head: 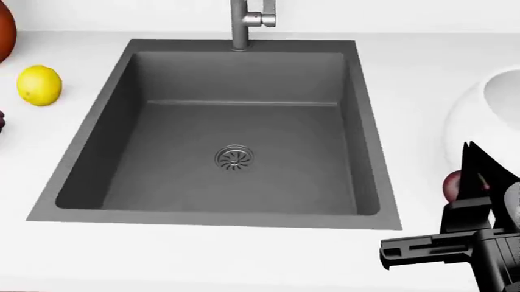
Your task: There is a mixed pile of frozen fruits and vegetables on the counter. Locate all the frozen vegetables and place the items in a bowl on the counter. Take all the frozen fruits and defrost them in a running sink.
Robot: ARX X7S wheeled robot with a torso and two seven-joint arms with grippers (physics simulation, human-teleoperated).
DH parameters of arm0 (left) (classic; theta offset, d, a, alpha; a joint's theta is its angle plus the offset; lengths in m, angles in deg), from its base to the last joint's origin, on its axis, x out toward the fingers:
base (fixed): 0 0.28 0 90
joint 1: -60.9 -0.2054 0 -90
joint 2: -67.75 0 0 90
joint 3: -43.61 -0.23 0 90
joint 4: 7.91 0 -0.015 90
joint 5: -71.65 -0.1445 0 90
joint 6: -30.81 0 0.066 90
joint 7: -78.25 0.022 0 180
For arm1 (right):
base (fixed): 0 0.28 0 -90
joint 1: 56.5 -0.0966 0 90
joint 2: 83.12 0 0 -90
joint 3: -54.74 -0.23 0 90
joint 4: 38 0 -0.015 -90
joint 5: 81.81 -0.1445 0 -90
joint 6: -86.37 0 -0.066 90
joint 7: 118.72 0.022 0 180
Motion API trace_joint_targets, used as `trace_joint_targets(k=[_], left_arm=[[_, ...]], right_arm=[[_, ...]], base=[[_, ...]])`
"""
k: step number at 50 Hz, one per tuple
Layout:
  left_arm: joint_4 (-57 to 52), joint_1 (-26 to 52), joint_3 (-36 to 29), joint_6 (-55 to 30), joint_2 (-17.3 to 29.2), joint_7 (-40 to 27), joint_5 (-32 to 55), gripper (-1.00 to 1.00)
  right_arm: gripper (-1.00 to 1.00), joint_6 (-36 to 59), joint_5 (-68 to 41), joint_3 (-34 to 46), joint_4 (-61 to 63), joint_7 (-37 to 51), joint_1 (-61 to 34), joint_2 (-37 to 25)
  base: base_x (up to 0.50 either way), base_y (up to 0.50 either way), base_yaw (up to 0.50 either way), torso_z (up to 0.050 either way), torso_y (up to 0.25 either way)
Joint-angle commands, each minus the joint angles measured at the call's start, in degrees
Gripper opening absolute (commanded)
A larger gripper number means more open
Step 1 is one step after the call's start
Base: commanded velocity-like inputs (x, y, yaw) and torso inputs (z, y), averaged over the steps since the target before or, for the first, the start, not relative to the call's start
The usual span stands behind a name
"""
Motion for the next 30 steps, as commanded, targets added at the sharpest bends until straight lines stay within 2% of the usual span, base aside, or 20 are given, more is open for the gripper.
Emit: trace_joint_targets(k=[1,6,10,13,14,19,22,30], left_arm=[[0.5,-0.7,1.4,1.5,-0.8,1.6,-1.2,1.0],[0.7,-0.3,-0.6,1.8,-0.9,1.2,-2.2,1.0],[0.5,-0.7,0.6,1.6,-0.7,1.4,-1.4,1.0],[0.5,1.2,-2.2,0.8,-0.5,0.5,-1.6,1.0],[0.8,2.6,-3.3,0.4,-0.5,-0.2,-1.6,1.0],[0.4,0.4,-0.5,1.2,-0.1,1.4,-0.8,1.0],[0.8,0.6,-2.2,1.9,-0.6,1.2,-2.1,1.0],[0.2,2.1,-2.0,0.2,0.0,-0.2,-0.6,1.0]], right_arm=[[-1.0,0.0,1.1,-1.4,-0.8,-1.2,-0.1,1.1],[-1.0,-0.5,1.3,-1.5,-0.9,-1.5,0.5,1.2],[-1.0,-0.8,1.5,-1.5,-1.2,-1.7,0.7,1.3],[-1.0,-0.7,0.9,-1.5,-1.4,-1.9,0.3,1.3],[-1.0,-0.6,0.6,-1.4,-1.4,-2.0,-0.1,1.2],[-1.0,-1.2,1.3,-0.6,-1.7,-2.4,0.2,1.7],[-1.0,-1.5,1.7,0.1,-1.9,-2.7,0.6,1.8],[-1.0,-1.0,1.5,1.1,-1.9,-2.8,-0.5,1.7]], base=[[0.3,0.5,0.0,0.0,0.0],[0.34,0.49,0.0,0.0,0.0],[0.35,0.49,0.0,0.0,0.0],[0.42,0.4,0.0,0.0,0.0],[0.49,0.26,0.0,0.0,0.0],[0.5,0.22,0.0,0.0,0.0],[0.5,0.21,0.0,0.0,0.0],[0.5,0.21,0.0,0.0,0.001]])
